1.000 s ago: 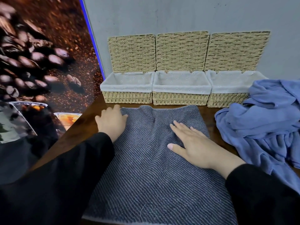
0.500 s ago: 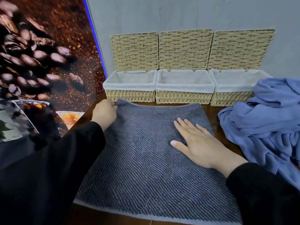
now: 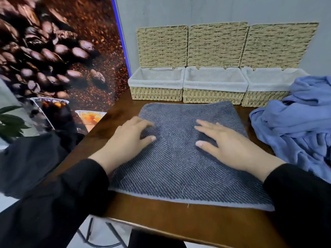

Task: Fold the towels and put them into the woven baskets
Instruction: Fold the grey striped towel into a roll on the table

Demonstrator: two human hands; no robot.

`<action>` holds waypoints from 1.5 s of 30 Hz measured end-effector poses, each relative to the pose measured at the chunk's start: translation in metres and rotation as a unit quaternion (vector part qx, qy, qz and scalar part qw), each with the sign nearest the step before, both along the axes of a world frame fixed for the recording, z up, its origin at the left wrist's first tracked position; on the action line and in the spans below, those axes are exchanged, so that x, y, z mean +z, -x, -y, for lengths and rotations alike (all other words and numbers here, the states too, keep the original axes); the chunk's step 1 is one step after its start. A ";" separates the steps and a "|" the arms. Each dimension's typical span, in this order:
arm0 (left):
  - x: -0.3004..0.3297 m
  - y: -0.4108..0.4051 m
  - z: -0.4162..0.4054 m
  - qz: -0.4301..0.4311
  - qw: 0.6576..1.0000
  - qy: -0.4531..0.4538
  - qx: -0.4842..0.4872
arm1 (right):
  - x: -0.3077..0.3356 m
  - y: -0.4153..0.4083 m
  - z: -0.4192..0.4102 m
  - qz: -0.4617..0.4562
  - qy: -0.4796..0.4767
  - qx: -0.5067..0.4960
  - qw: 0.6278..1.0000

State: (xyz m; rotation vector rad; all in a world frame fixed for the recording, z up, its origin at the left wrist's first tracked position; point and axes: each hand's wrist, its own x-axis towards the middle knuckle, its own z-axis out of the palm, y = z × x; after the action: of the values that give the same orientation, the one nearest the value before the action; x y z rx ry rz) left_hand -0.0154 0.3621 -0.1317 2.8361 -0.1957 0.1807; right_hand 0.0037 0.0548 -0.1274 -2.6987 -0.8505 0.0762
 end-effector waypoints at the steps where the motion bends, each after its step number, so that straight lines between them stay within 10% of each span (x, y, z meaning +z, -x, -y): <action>1: -0.006 0.012 0.001 -0.029 0.999 -0.026 -0.007 | 0.002 0.014 -0.005 -0.030 -0.010 0.017 0.999; 9: -0.010 0.045 -0.004 -0.062 0.983 -0.173 0.026 | -0.029 0.054 -0.011 0.008 0.067 0.055 0.996; 14: -0.001 0.082 0.044 0.036 0.990 0.050 -0.124 | -0.019 0.073 -0.010 0.059 -0.132 0.080 0.986; 25: -0.022 0.108 0.074 0.007 0.980 -0.096 -0.174 | -0.029 0.104 0.009 0.077 -0.003 0.074 0.994; 38: -0.021 0.111 0.049 0.121 0.991 -0.019 -0.051 | -0.019 0.098 0.035 0.128 0.073 -0.101 0.984; 45: -0.021 0.104 0.012 0.116 0.966 0.230 -0.010 | -0.017 0.108 0.042 0.037 -0.004 -0.133 0.990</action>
State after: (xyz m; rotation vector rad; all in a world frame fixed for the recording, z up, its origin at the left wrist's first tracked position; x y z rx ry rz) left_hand -0.1194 0.3496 -0.1529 2.3450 -0.2000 0.4875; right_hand -0.1045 0.0129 -0.1448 -2.7953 -0.5002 -0.0858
